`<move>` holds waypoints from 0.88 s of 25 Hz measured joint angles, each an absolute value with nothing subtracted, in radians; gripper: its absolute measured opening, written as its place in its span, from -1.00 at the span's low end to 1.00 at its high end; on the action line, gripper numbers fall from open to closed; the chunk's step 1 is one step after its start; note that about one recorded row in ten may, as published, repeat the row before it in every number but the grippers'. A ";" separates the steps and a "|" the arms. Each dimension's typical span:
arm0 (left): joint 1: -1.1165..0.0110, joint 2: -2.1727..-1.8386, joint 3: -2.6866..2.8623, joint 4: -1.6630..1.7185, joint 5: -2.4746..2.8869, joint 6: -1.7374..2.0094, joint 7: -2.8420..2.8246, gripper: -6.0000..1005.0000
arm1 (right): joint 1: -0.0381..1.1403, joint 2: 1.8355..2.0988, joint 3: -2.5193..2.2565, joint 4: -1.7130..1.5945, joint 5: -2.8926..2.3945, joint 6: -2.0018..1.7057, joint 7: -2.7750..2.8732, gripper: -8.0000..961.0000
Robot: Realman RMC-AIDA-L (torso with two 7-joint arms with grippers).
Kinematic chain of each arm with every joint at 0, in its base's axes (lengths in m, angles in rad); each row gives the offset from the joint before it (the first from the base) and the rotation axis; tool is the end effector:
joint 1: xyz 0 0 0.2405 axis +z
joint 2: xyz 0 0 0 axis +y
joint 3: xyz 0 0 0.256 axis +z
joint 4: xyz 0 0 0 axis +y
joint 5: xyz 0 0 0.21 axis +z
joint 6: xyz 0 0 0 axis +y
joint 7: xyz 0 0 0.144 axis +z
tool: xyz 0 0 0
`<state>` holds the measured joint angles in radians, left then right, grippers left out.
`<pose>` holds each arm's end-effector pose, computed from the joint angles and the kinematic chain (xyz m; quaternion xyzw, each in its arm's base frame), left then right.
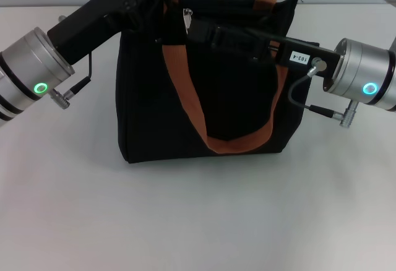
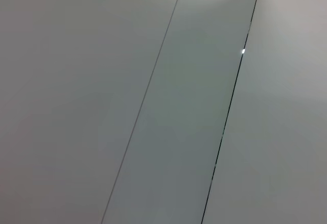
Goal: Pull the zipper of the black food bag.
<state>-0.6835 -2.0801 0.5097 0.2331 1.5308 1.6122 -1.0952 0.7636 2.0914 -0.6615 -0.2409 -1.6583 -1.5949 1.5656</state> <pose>-0.2022 0.3597 -0.0015 -0.8080 -0.1910 -0.5214 0.1969 0.1728 0.3536 -0.0391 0.8232 -0.3437 -0.4518 0.0120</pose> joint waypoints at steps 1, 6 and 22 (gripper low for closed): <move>-0.685 -2.080 0.509 0.233 1.531 1.612 -1.094 -0.88 | 0.764 2.091 -0.663 -0.241 -1.658 -1.595 1.566 0.73; -0.689 -2.080 0.506 0.230 1.531 1.613 -1.093 -0.88 | 0.764 2.091 -0.664 -0.241 -1.658 -1.587 1.566 0.73; -0.701 -2.080 0.511 0.221 1.532 1.630 -1.090 -0.85 | 0.786 2.091 -0.657 -0.228 -1.658 -1.565 1.602 0.25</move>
